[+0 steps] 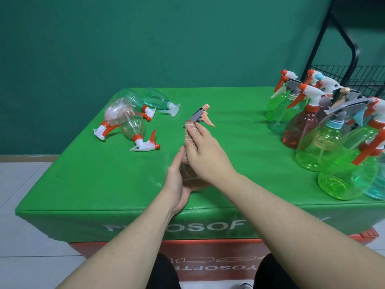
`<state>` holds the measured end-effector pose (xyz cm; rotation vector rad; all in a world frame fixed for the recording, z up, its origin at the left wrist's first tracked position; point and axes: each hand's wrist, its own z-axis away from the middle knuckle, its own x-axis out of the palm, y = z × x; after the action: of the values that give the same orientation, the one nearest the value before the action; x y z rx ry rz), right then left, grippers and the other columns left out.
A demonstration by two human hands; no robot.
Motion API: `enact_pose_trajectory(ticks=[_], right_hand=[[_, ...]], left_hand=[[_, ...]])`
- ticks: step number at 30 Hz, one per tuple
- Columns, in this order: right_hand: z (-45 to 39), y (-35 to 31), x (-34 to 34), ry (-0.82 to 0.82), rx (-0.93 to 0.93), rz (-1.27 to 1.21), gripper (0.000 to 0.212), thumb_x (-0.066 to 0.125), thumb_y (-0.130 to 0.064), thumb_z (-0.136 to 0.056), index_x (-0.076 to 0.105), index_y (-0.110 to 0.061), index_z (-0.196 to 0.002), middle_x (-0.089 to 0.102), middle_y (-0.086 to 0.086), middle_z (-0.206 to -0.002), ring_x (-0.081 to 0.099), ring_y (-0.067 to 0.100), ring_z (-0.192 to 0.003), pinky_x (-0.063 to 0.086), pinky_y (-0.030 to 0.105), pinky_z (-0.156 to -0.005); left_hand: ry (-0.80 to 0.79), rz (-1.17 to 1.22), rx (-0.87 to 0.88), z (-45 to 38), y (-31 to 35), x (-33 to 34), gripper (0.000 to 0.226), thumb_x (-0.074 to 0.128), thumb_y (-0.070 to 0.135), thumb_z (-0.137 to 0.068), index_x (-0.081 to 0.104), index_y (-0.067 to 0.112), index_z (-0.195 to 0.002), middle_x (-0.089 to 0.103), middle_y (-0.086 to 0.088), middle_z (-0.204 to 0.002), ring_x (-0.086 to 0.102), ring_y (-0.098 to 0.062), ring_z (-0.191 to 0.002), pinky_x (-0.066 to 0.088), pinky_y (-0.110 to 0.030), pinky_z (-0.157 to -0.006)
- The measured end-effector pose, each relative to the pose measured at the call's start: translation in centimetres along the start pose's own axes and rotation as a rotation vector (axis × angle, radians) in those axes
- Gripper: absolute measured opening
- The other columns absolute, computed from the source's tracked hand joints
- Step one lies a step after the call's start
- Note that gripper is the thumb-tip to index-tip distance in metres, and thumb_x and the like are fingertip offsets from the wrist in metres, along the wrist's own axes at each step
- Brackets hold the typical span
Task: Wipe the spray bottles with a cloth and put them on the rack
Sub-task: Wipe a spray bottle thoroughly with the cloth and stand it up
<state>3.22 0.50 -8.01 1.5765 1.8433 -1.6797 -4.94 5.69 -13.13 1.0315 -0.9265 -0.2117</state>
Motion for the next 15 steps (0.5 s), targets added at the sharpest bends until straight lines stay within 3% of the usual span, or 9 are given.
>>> enact_pose_trajectory(ticks=[3,7,9,12,15], right_hand=[[-0.5,-0.4,0.0,-0.018,0.099,-0.045,0.052,0.041,-0.031,-0.105,0.035,-0.025,-0.157,0.026,-0.006,-0.166,0.035,0.024,-0.146,0.03,0.035,-0.118],[0.7,-0.8,0.4,0.021,0.082,-0.02,0.051,0.041,-0.029,-0.106,0.038,-0.023,-0.156,0.032,-0.003,-0.163,0.037,0.023,-0.144,0.029,0.032,-0.115],[1.6,-0.7,0.7,0.037,0.037,-0.009,0.049,0.04,-0.028,-0.106,0.04,-0.02,-0.154,0.037,0.0,-0.16,0.04,0.023,-0.141,0.028,0.031,-0.115],[2.9,-0.1,0.9,0.069,-0.011,0.016,0.053,0.033,-0.034,-0.104,0.041,-0.017,-0.154,0.037,0.002,-0.159,0.038,0.022,-0.141,0.029,0.033,-0.119],[4.1,0.4,1.2,0.073,-0.048,0.079,0.063,0.021,-0.043,-0.101,0.038,-0.018,-0.155,0.032,0.005,-0.162,0.031,0.022,-0.147,0.027,0.039,-0.121]], left_hand=[[0.022,0.017,0.013,0.0,-0.1,-0.1,0.043,0.043,0.051,-0.104,0.079,0.026,-0.103,0.078,-0.006,-0.108,0.073,-0.024,-0.096,0.056,-0.048,-0.081],[0.017,0.02,0.016,0.2,0.0,0.0,0.05,0.042,0.051,-0.105,0.084,0.031,-0.089,0.079,-0.003,-0.098,0.074,-0.021,-0.088,0.057,-0.042,-0.076],[0.028,0.049,0.014,0.3,0.1,0.1,0.044,0.043,0.049,-0.105,0.082,0.029,-0.107,0.079,-0.003,-0.106,0.075,-0.018,-0.091,0.059,-0.037,-0.073],[0.036,0.085,0.034,0.1,-0.1,0.0,0.045,0.045,0.047,-0.106,0.061,0.023,-0.141,0.072,-0.007,-0.128,0.074,-0.019,-0.106,0.061,-0.031,-0.068],[0.045,0.092,0.049,-0.2,-0.3,-0.1,0.05,0.046,0.045,-0.106,0.055,0.018,-0.146,0.067,-0.01,-0.138,0.066,-0.024,-0.124,0.061,-0.032,-0.084]])
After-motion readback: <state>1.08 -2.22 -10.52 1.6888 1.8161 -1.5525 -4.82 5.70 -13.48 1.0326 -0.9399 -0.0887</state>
